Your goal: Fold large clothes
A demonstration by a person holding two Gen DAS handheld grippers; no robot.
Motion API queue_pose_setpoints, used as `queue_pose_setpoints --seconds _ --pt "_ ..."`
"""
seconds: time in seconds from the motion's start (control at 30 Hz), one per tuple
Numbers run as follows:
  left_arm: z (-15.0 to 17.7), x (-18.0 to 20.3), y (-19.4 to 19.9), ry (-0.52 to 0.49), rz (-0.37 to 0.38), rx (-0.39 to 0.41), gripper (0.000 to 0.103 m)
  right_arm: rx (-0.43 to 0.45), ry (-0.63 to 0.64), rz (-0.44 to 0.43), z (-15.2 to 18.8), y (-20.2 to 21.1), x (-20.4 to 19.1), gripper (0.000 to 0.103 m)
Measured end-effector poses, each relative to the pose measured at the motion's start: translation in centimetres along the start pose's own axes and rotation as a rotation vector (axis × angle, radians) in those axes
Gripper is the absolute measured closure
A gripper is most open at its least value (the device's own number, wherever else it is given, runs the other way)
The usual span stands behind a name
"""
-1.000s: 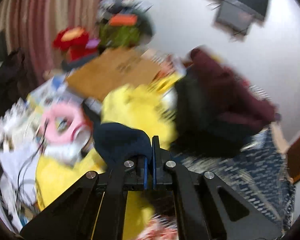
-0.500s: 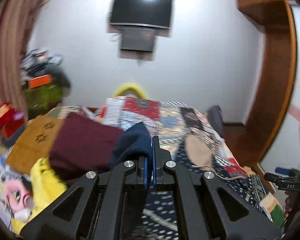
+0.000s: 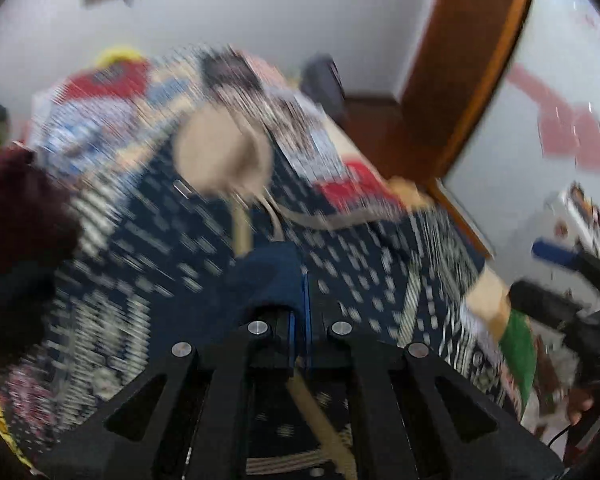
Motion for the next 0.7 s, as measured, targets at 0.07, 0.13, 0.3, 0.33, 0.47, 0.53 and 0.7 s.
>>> queue_pose_setpoints --seconds 0.07,0.13,0.3,0.33,0.47,0.53,0.7 --pt "1.4 1.5 -1.4 -0.035 0.028 -0.059 0.101 -0.026 0.005 0.013 0.8 -0.3 0.6 0.0" --pt "2.7 2.5 -2.3 -0.068 0.054 -0.113 0.101 -0.043 0.013 0.02 1.3 -0.5 0.9 0.0" --pt "4.7 3.8 -2.6 -0.144 0.082 -0.188 0.087 -0.079 0.032 0.023 2.3 -0.7 1.1 0.0" --pt "5.0 3.9 -2.0 -0.157 0.089 -0.186 0.084 -0.085 0.039 0.024 2.4 -0.8 1.0 0.0" --pt "4.8 2.6 1.2 -0.161 0.065 -0.127 0.05 -0.095 0.064 0.016 2.3 -1.0 0.1 0.0" --pt "4.3 1.1 3.3 -0.138 0.055 -0.076 0.048 -0.091 0.089 0.003 2.0 -1.1 -1.0 0.0" --pt "3.3 -4.6 7.5 -0.071 -0.036 0.013 0.038 -0.079 0.166 -0.014 0.8 -1.8 -4.4 0.0"
Point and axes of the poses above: each gripper's, at about its wrist camera, not at the fingertips, and y roughly against the way its jaws point, x to its right, z to its underside, the point moved 6 cm from there along -y, roughly the way its jaws point, and after that the axes turned 9 degrees about -z, right-handed, at the moved point
